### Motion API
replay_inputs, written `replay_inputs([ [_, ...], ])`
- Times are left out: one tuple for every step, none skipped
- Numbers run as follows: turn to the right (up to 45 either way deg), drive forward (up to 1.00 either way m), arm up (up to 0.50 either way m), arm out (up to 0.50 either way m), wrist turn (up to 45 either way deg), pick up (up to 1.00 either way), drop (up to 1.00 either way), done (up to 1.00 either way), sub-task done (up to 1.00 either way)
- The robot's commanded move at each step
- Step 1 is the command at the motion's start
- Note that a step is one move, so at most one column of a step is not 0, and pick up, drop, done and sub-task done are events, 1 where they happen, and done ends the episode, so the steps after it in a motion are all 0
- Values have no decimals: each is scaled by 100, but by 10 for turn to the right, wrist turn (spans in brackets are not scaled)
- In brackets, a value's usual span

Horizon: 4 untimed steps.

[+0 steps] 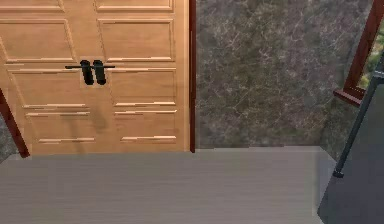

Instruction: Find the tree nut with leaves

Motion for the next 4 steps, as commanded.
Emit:
replay_inputs([
  [0,5,0,0,0,0,0,0,0],
  [450,0,0,0,0,0,0,0,0],
  [210,0,0,0,0,0,0,0,0],
  [0,5,0,0,0,0,0,0,0],
])
